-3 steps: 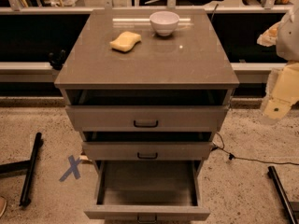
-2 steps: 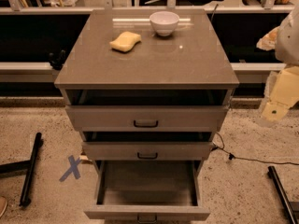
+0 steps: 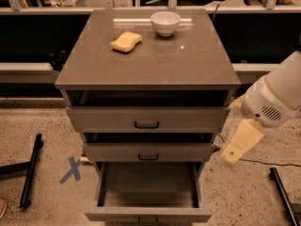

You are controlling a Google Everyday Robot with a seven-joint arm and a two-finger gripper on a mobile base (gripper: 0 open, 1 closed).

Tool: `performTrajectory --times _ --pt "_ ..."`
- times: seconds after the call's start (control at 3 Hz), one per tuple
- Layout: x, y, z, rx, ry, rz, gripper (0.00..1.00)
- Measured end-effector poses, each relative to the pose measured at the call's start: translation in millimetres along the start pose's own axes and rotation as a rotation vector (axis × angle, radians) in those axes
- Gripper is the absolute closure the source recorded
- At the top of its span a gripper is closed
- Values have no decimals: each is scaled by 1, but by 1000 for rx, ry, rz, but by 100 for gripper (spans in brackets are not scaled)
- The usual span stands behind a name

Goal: Close bottom drawer

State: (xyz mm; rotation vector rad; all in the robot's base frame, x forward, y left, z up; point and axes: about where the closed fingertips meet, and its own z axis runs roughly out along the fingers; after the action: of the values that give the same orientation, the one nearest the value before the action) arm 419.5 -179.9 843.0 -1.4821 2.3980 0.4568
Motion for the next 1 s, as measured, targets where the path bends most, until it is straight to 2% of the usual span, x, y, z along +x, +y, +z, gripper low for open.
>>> performTrajectory --times 0.33,0.67,1.0 --pt "9 26 67 -128 -120 133 0" --pt "11 35 84 -155 -147 171 0" --pt "10 35 84 -155 -146 169 0"
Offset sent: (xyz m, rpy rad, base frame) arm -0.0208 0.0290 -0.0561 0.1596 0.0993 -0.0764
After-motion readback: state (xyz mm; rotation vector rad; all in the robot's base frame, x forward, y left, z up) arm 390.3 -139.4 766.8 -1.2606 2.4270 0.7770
